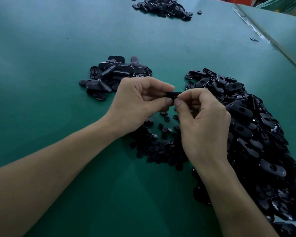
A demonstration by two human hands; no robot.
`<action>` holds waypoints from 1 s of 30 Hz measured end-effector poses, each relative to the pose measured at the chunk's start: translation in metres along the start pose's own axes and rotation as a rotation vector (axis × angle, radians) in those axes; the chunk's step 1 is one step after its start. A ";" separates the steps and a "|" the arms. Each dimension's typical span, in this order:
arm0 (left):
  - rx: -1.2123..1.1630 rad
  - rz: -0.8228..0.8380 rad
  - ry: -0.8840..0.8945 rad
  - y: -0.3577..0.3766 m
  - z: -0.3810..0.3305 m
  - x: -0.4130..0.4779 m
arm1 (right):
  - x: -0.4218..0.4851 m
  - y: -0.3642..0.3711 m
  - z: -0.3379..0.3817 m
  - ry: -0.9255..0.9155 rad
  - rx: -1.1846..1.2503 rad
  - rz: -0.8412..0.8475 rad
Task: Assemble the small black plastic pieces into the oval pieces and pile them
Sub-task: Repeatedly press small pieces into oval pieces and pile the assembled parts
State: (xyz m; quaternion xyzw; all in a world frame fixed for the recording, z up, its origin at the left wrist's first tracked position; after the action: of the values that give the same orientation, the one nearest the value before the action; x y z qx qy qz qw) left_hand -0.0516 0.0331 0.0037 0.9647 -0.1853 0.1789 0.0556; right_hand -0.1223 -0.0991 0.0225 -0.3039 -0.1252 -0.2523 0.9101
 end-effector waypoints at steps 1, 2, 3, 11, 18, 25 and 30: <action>-0.008 -0.011 -0.004 0.000 0.000 0.000 | 0.001 -0.001 -0.001 0.024 0.041 0.011; -0.016 -0.018 -0.007 0.000 0.000 0.000 | 0.002 -0.002 -0.003 0.051 0.086 0.027; -0.029 -0.024 -0.011 0.000 0.000 0.000 | 0.003 -0.002 -0.004 0.075 0.131 0.046; -0.086 -0.047 -0.036 -0.002 -0.001 -0.001 | 0.004 -0.004 -0.010 0.072 0.211 0.111; -0.111 -0.064 -0.063 -0.001 -0.001 0.000 | 0.004 -0.004 -0.009 0.083 0.279 0.122; -0.109 -0.059 -0.060 -0.002 -0.002 0.000 | 0.004 -0.006 -0.012 0.124 0.304 0.078; -0.105 -0.040 -0.043 -0.003 -0.002 0.000 | 0.006 -0.007 -0.017 0.197 0.263 0.025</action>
State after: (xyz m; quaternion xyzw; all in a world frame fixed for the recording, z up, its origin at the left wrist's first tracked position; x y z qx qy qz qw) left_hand -0.0514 0.0362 0.0056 0.9676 -0.1760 0.1471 0.1056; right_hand -0.1198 -0.1171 0.0152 -0.1573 -0.0634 -0.2509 0.9531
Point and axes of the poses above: each hand's wrist, its own x-axis towards the middle knuckle, its own y-axis out of the palm, z = x × y, the point moved 2 cm from there along x, towards the middle knuckle, and after that the axes turned 5 degrees about y, right-handed, at the moved point
